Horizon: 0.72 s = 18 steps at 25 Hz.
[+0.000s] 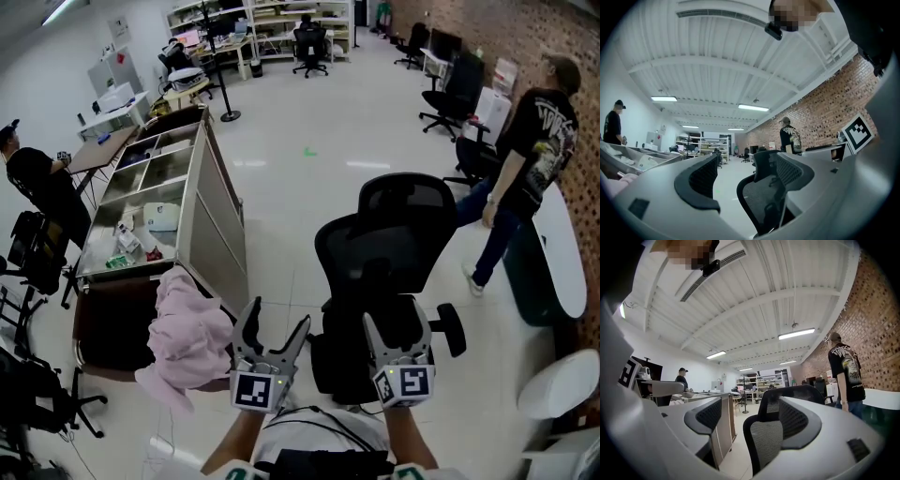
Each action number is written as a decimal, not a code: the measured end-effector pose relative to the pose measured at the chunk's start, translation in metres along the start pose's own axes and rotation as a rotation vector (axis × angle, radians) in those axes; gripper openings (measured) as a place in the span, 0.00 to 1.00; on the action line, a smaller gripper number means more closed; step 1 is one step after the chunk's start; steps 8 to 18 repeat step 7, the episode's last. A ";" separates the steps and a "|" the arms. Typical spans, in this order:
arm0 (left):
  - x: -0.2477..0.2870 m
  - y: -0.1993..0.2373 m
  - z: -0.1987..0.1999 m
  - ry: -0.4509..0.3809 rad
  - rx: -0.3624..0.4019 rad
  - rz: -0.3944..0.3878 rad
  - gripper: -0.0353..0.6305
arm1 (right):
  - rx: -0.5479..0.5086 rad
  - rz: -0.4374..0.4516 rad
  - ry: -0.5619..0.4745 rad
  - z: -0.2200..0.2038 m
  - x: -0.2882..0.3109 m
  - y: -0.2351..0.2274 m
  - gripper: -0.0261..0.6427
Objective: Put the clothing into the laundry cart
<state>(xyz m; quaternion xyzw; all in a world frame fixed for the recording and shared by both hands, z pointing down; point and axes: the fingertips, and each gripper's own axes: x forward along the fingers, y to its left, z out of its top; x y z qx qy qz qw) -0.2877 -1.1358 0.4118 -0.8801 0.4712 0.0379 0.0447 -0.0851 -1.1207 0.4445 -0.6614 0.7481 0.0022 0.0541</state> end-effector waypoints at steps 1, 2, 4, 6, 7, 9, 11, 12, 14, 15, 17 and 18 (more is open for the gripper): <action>0.000 0.003 0.001 -0.004 0.002 0.004 0.61 | -0.001 0.006 0.001 0.000 0.002 0.002 0.65; 0.000 0.006 0.003 -0.011 0.002 0.010 0.61 | -0.003 0.013 0.001 0.000 0.005 0.003 0.65; -0.001 0.009 0.008 -0.030 -0.001 0.019 0.61 | -0.015 0.028 -0.001 0.002 0.008 0.007 0.64; -0.001 0.012 0.012 -0.046 -0.005 0.025 0.61 | -0.033 0.038 -0.003 0.006 0.010 0.009 0.64; -0.001 0.013 0.014 -0.053 -0.006 0.027 0.61 | -0.043 0.043 -0.004 0.007 0.011 0.010 0.64; -0.001 0.013 0.014 -0.053 -0.006 0.027 0.61 | -0.043 0.043 -0.004 0.007 0.011 0.010 0.64; -0.001 0.013 0.014 -0.053 -0.006 0.027 0.61 | -0.043 0.043 -0.004 0.007 0.011 0.010 0.64; -0.001 0.013 0.014 -0.053 -0.006 0.027 0.61 | -0.043 0.043 -0.004 0.007 0.011 0.010 0.64; -0.001 0.013 0.014 -0.053 -0.006 0.027 0.61 | -0.043 0.043 -0.004 0.007 0.011 0.010 0.64; -0.001 0.013 0.014 -0.053 -0.006 0.027 0.61 | -0.043 0.043 -0.004 0.007 0.011 0.010 0.64; -0.001 0.013 0.014 -0.053 -0.006 0.027 0.61 | -0.043 0.043 -0.004 0.007 0.011 0.010 0.64; -0.001 0.013 0.014 -0.053 -0.006 0.027 0.61 | -0.043 0.043 -0.004 0.007 0.011 0.010 0.64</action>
